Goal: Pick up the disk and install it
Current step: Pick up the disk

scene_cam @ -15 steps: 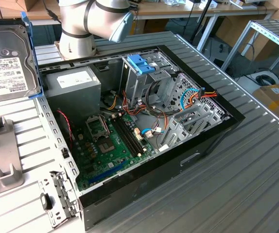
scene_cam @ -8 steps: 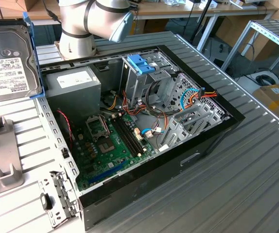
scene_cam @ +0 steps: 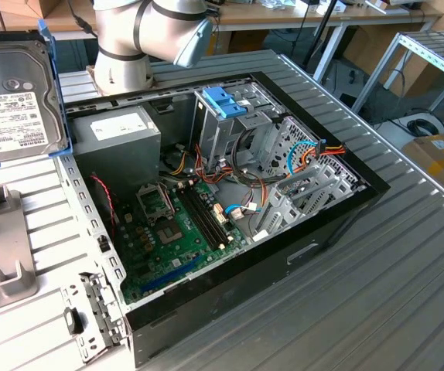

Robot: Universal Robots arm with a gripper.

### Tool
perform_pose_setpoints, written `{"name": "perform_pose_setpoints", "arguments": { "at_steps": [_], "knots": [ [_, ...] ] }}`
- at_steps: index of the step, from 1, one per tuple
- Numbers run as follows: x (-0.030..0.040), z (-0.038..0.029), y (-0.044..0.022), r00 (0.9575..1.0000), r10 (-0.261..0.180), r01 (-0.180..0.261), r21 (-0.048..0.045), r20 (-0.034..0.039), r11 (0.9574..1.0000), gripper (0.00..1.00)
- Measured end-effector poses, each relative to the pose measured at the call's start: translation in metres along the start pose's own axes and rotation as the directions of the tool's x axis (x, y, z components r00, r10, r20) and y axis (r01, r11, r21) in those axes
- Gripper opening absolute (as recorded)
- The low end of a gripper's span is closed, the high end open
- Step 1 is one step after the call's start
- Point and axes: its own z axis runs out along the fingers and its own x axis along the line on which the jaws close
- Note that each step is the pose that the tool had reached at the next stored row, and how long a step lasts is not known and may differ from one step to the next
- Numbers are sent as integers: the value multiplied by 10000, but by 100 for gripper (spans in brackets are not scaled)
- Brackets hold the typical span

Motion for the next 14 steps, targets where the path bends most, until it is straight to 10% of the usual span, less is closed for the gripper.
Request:
{"name": "perform_pose_setpoints", "arguments": {
  "at_steps": [14],
  "knots": [
    [4, 14, -35, 10000, 0, 0, 0, 0, 10000, 37]
  ]
}}
